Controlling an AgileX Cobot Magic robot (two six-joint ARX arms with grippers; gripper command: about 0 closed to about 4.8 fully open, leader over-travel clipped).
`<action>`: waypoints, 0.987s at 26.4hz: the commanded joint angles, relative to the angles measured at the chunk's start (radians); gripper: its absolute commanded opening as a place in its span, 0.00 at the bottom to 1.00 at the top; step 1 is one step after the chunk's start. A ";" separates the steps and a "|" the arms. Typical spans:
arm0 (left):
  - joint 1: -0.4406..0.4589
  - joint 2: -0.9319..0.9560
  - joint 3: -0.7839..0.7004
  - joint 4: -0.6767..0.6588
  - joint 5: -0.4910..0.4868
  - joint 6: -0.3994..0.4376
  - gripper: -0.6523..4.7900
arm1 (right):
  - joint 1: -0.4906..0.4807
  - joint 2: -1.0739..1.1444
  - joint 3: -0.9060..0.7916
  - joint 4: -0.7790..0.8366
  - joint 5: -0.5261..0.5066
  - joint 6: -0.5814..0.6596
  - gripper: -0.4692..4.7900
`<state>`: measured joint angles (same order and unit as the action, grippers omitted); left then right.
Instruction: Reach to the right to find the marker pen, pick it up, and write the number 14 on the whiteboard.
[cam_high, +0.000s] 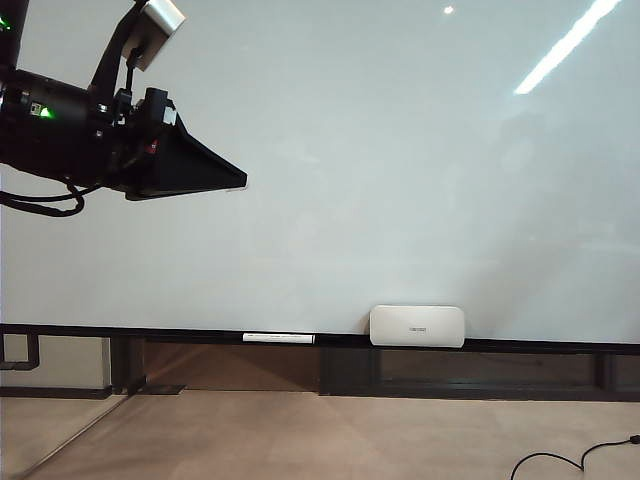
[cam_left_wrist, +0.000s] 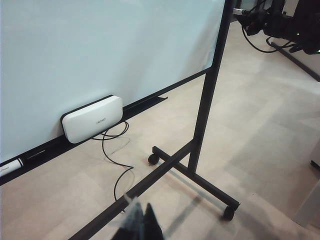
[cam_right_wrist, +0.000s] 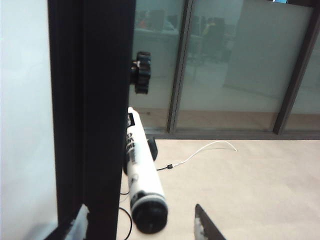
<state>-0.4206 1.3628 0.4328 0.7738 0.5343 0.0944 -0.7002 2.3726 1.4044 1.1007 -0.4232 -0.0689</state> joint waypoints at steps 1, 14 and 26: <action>-0.002 -0.001 0.003 0.012 0.004 -0.001 0.11 | 0.000 0.006 0.044 -0.005 -0.001 -0.003 0.60; -0.002 -0.001 0.003 0.028 0.005 -0.028 0.11 | 0.001 0.014 0.117 -0.089 -0.001 -0.012 0.60; -0.003 -0.001 0.003 0.028 0.005 -0.027 0.11 | 0.001 0.024 0.117 -0.101 0.003 -0.023 0.57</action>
<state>-0.4217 1.3628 0.4328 0.7887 0.5346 0.0704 -0.6998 2.4012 1.5177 0.9810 -0.4225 -0.0849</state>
